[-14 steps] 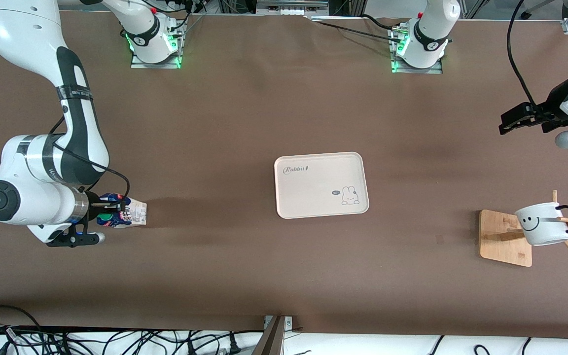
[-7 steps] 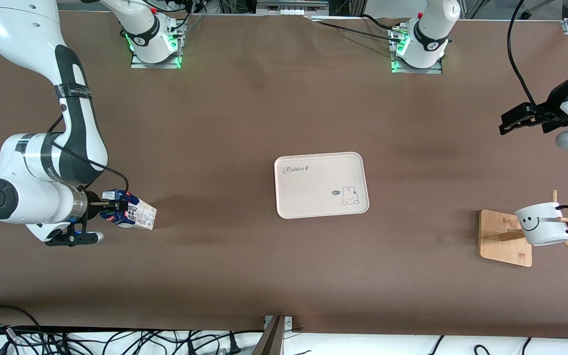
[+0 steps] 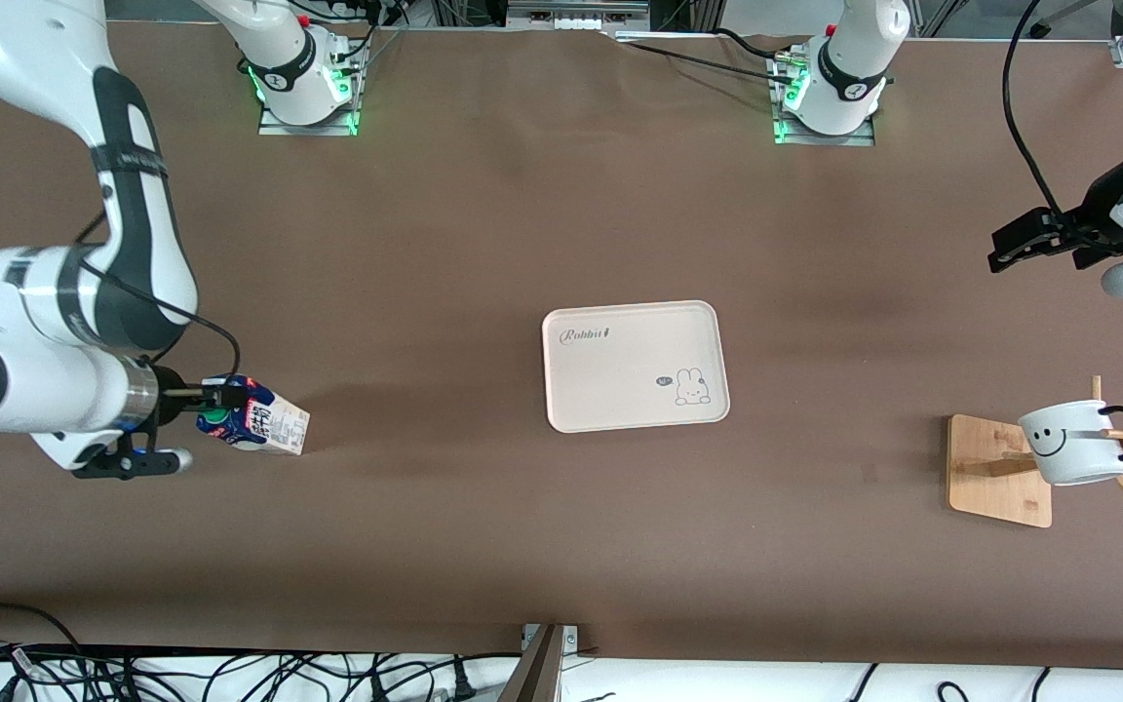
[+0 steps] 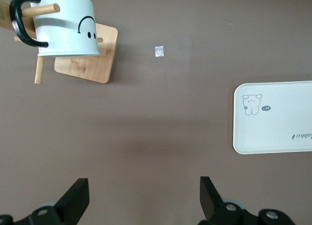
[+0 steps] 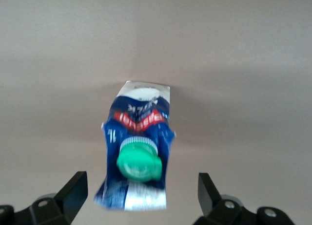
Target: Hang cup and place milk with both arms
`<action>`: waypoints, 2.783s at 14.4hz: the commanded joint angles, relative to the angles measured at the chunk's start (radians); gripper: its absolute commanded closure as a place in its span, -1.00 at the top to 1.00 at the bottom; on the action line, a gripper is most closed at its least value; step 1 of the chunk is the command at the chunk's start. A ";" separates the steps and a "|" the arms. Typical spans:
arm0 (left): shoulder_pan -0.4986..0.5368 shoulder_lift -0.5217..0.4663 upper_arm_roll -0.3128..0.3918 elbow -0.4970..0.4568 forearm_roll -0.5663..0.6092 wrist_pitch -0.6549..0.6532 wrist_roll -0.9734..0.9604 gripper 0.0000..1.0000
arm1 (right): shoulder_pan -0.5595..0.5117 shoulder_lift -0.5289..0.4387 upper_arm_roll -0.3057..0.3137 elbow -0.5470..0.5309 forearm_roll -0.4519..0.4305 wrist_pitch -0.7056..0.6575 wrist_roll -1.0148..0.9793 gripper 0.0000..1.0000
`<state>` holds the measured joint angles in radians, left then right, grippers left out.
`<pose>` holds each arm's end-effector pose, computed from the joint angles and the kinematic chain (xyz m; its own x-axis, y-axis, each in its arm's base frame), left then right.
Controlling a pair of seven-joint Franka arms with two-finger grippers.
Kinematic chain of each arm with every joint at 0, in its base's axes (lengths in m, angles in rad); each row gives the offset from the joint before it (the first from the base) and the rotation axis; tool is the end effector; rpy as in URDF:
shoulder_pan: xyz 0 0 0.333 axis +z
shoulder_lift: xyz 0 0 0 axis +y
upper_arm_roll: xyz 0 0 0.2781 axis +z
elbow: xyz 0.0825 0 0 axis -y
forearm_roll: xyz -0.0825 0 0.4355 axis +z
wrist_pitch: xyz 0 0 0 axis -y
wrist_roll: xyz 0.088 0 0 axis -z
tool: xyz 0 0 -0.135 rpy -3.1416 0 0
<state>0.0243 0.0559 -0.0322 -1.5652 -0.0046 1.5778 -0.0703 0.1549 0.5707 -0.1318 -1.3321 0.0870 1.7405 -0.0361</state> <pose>0.6191 -0.0051 0.5279 0.9971 0.0624 -0.0436 0.0626 -0.9980 0.0033 0.7224 0.0406 0.3137 0.9863 0.0535 -0.1563 0.0514 -0.9985 -0.0170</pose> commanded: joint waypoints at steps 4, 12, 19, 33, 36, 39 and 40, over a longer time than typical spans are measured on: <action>0.000 0.002 -0.003 0.008 0.012 0.004 -0.006 1.00 | -0.005 -0.189 -0.031 -0.033 0.004 -0.121 -0.001 1.00; 0.000 0.002 -0.003 0.008 0.012 0.004 -0.005 1.00 | -0.009 -0.212 -0.042 0.103 -0.096 -0.219 -0.005 1.00; 0.002 0.004 -0.003 0.010 0.011 0.004 -0.006 1.00 | -0.012 -0.207 -0.048 0.177 -0.093 -0.249 -0.010 1.00; 0.002 0.001 -0.003 0.011 0.011 0.002 -0.006 1.00 | -0.210 -0.376 0.190 -0.041 -0.047 -0.164 -0.005 1.00; 0.000 0.001 -0.005 0.011 0.014 0.001 -0.005 1.00 | -0.212 -0.374 0.190 -0.041 -0.047 -0.167 -0.007 1.00; 0.000 0.001 -0.008 0.011 0.014 0.001 -0.005 1.00 | -0.212 -0.374 0.190 -0.039 -0.050 -0.168 -0.010 1.00; 0.000 0.001 -0.005 0.011 0.012 0.001 -0.006 1.00 | -0.213 -0.374 0.190 -0.039 -0.053 -0.168 -0.013 1.00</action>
<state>0.0237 0.0564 -0.0341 -1.5652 -0.0046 1.5791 -0.0703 -0.0454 0.2235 0.0494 -1.3383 0.0254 1.5639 -0.0404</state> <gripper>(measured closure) 0.000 0.000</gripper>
